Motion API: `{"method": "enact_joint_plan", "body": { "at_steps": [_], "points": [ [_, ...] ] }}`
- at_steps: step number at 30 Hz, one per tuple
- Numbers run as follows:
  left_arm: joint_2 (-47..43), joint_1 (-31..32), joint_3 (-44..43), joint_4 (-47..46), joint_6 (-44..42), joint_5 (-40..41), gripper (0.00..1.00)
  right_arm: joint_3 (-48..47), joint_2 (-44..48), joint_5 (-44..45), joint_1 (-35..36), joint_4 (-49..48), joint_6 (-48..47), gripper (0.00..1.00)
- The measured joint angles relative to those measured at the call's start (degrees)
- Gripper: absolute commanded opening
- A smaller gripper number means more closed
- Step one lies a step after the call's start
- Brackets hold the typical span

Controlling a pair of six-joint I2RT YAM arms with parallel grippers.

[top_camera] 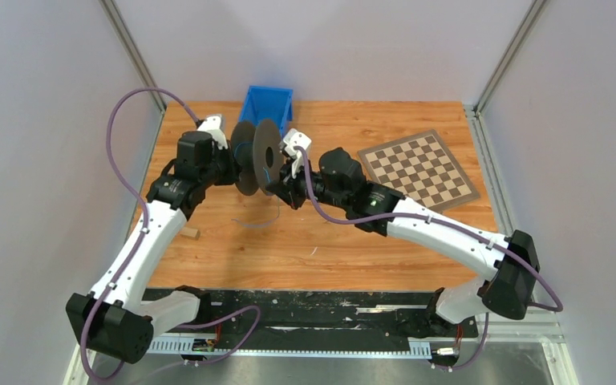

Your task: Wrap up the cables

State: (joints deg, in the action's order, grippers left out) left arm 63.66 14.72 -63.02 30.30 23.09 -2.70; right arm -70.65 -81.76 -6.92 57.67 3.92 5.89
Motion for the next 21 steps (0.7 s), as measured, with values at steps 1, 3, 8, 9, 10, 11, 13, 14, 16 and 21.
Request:
{"method": "enact_joint_plan", "body": {
  "at_steps": [1, 3, 8, 9, 10, 11, 13, 14, 16, 21],
  "points": [
    [-0.02, 1.07, 0.37, 0.24, -1.38, 1.09, 0.0, -1.97, -0.59, -0.42, -0.28, 0.31, -0.98, 0.0],
    [-0.11, 3.13, 0.98, 0.85, -4.2, 3.5, 0.0, -5.42, -2.05, -0.83, -1.14, 0.81, -2.29, 0.0],
    [-2.4, 7.34, 4.5, 1.7, -11.96, 4.61, 0.0, -12.44, -6.03, -3.8, -5.57, 4.07, -5.11, 0.0],
    [-3.19, 7.69, 5.31, 1.97, -13.31, 4.5, 0.0, -12.98, -6.36, -4.74, -6.54, 4.57, -5.29, 0.0],
    [-4.42, 7.78, 6.54, 2.03, -14.97, 4.46, 0.0, -13.35, -6.56, -6.1, -7.61, 5.4, -5.44, 0.0],
    [-5.31, 7.76, 7.26, 2.05, -16.11, 4.52, 0.0, -13.46, -6.56, -7.32, -8.52, 5.95, -5.55, 0.0],
    [-7.45, 7.74, 8.72, 2.08, -18.8, 4.79, 0.0, -13.75, -6.56, -9.7, -10.19, 6.86, -5.6, 0.0],
    [-8.39, 7.69, 9.16, 2.08, -20.11, 4.83, 0.0, -13.84, -6.56, -10.58, -10.84, 6.99, -5.6, 0.0],
    [-9.55, 7.65, 9.29, 2.05, -22.14, 4.68, 0.0, -13.84, -6.56, -12.46, -12.28, 7.17, -5.64, 0.0],
    [-10.56, 7.63, 8.94, 2.86, -24.13, 0.68, 0.0, -12.5, -5.9, -16.94, -16.76, 7.91, -6.82, 0.0]
  ]
}}
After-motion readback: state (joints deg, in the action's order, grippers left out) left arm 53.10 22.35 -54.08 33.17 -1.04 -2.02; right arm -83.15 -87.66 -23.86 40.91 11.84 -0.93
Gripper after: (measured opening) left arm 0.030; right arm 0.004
